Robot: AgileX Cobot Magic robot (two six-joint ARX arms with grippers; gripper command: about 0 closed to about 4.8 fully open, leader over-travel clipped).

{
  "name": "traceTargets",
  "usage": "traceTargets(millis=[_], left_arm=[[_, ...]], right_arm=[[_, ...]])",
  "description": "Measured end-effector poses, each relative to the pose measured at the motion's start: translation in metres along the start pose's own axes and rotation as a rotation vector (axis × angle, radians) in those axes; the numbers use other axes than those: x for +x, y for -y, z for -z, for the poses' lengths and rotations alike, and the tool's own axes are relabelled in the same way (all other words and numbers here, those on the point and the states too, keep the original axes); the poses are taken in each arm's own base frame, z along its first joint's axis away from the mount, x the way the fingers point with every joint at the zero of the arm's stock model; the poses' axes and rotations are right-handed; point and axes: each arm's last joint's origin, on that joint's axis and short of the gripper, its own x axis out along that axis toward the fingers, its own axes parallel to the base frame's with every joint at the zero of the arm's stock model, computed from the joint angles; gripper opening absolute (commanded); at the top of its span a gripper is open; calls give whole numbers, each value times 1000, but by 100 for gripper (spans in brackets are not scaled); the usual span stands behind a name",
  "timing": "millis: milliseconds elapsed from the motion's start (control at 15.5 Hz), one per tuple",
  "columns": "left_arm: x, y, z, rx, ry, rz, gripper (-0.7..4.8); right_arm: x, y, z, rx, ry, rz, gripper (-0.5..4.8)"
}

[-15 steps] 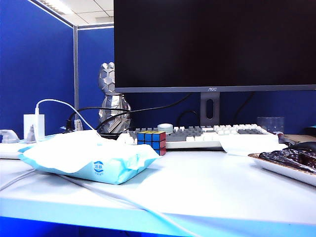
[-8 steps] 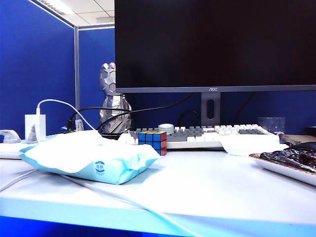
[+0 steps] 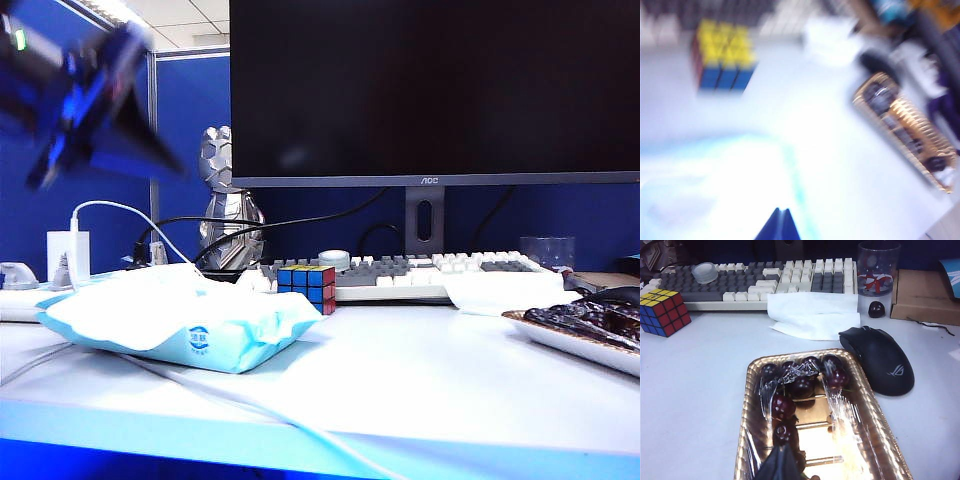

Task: Pull out a wet wipe from the sky blue wet wipes packet and place it on the table.

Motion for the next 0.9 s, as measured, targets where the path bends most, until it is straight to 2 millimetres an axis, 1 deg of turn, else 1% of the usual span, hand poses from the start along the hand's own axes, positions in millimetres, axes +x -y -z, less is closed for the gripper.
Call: traceTargets(millis=[65, 129, 194, 258, 387, 452, 516, 581, 645, 839, 903], left_arm=[[2, -2, 1, -20, -8, -3, 97], [3, -3, 2, -33, -14, -5, 101], [3, -3, 4, -53, -31, -19, 129], [4, -4, 4, -57, -32, -28, 190], [4, -5, 4, -60, -25, -61, 197], [4, -6, 4, -64, -16, -101, 224], [4, -7, 4, -67, -13, -117, 328], [6, -7, 4, -63, -11, -127, 413], [9, -5, 3, -51, -15, -141, 433], [25, 2, -5, -9, -31, -153, 430], [30, 7, -8, 18, -44, -158, 430]], right_arm=[[0, 0, 0, 0, 0, 0, -1], [0, 0, 0, 0, 0, 0, 0], [0, 0, 0, 0, 0, 0, 0], [0, 0, 0, 0, 0, 0, 0], [0, 0, 0, 0, 0, 0, -1], [0, 0, 0, 0, 0, 0, -1], [0, 0, 0, 0, 0, 0, -1], [0, 0, 0, 0, 0, 0, -1], [0, 0, 0, 0, 0, 0, -1], [0, 0, 0, 0, 0, 0, 0], [0, 0, 0, 0, 0, 0, 0]])
